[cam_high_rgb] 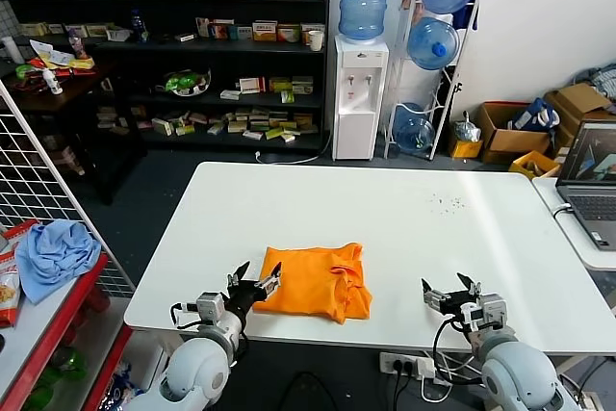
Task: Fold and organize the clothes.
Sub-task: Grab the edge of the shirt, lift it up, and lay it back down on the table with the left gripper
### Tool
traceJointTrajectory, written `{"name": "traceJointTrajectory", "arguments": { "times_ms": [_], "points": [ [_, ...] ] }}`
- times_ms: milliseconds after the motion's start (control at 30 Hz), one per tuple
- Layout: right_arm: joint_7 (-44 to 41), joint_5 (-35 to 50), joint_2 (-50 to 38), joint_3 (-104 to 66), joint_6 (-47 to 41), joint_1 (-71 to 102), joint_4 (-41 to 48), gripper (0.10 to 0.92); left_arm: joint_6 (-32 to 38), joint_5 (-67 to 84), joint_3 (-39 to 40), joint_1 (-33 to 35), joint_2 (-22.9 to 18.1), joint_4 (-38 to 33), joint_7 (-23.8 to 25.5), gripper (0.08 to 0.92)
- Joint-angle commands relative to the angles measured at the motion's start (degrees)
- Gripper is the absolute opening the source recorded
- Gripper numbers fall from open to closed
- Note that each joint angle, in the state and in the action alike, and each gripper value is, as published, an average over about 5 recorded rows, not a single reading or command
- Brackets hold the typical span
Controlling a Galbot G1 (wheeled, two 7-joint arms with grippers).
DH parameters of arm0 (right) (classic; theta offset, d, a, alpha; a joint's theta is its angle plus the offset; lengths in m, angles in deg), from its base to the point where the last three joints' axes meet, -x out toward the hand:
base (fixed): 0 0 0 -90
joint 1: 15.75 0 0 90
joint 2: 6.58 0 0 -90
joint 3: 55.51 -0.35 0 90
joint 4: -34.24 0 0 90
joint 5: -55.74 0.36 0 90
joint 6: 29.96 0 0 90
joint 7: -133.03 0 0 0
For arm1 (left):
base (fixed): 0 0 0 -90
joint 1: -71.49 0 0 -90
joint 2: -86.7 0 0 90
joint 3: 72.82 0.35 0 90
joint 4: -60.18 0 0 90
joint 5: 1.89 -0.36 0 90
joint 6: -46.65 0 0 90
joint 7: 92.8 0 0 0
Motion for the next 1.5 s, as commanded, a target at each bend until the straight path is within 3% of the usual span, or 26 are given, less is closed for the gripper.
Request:
{"name": "traceJointTrajectory", "arguments": {
  "times_ms": [33, 567, 667, 1333, 1500],
  "points": [
    [-0.18, 0.19, -0.20, -0.53, 0.16, 0.29, 0.13, 0.823, -10.12, 11.47, -3.98, -0.91, 2.92, 5.58, 10.32, 0.823],
    [-0.24, 0.76, -0.58, -1.23, 0.19, 0.38, 0.26, 0.823, -10.60, 10.44, -2.55, -4.68, 0.56, 9.37, 12.86, 0.815],
    [-0.19, 0.85, -0.58, -1.22, 0.13, 0.19, 0.24, 0.823, -10.67, 10.29, -2.43, -4.40, 0.67, 8.90, 13.05, 0.757],
    [0.16, 1.00, -0.42, -0.02, -0.37, -0.77, -0.34, 0.823, -5.29, 9.65, -4.30, -0.89, 1.13, 5.25, 12.68, 0.179],
    [0.32, 0.95, -0.21, 1.87, -0.76, -2.72, -0.06, 0.823, -5.22, 10.43, -7.64, 1.15, 3.32, 1.80, 11.01, 0.114]
  ]
}}
